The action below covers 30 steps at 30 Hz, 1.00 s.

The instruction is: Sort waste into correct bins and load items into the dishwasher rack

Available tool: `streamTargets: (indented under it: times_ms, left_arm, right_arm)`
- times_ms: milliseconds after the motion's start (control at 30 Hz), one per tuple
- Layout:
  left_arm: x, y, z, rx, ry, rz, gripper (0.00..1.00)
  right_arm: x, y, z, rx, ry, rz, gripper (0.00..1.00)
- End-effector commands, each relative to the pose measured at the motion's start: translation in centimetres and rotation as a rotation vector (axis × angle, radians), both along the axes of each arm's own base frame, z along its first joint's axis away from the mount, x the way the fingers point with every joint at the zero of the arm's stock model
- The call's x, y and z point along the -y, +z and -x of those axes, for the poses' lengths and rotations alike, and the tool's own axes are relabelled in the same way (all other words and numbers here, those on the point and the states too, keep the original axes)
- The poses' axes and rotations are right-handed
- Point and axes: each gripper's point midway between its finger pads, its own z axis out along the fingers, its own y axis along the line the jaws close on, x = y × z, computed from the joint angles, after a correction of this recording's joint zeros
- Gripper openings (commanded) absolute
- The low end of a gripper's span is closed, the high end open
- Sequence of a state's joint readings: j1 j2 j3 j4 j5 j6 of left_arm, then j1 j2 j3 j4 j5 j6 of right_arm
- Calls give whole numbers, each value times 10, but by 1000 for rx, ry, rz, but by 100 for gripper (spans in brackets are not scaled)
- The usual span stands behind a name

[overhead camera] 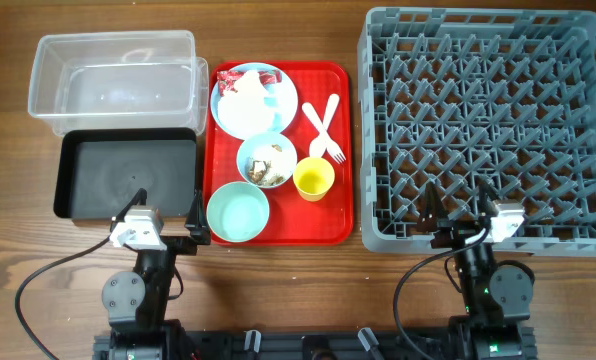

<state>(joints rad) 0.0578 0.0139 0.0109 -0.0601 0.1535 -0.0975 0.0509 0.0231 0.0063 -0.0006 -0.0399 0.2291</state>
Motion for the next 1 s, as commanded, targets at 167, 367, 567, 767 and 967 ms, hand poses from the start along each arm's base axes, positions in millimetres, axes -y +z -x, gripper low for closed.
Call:
streamTargets:
  times_ms: [167, 367, 567, 767, 967]
  left_arm:
    - [4, -2, 0, 0, -20, -7, 100]
    - [11, 7, 1, 30, -62, -7, 100]
    - [19, 43, 6, 69, -110, -9, 100]
    - [19, 74, -3, -31, -111, 1, 100]
    - [15, 113, -52, -252, -114, -31, 100]
  right_arm:
    - [-7, 2, 0, 12, 41, 19, 100]
    - [-15, 32, 5, 100, 88, 81, 100]
    - [-20, 70, 8, 146, 117, 102, 100]
    - [-26, 95, -5, 130, 146, 231, 100]
    - [-43, 101, -47, -101, 257, 217, 100]
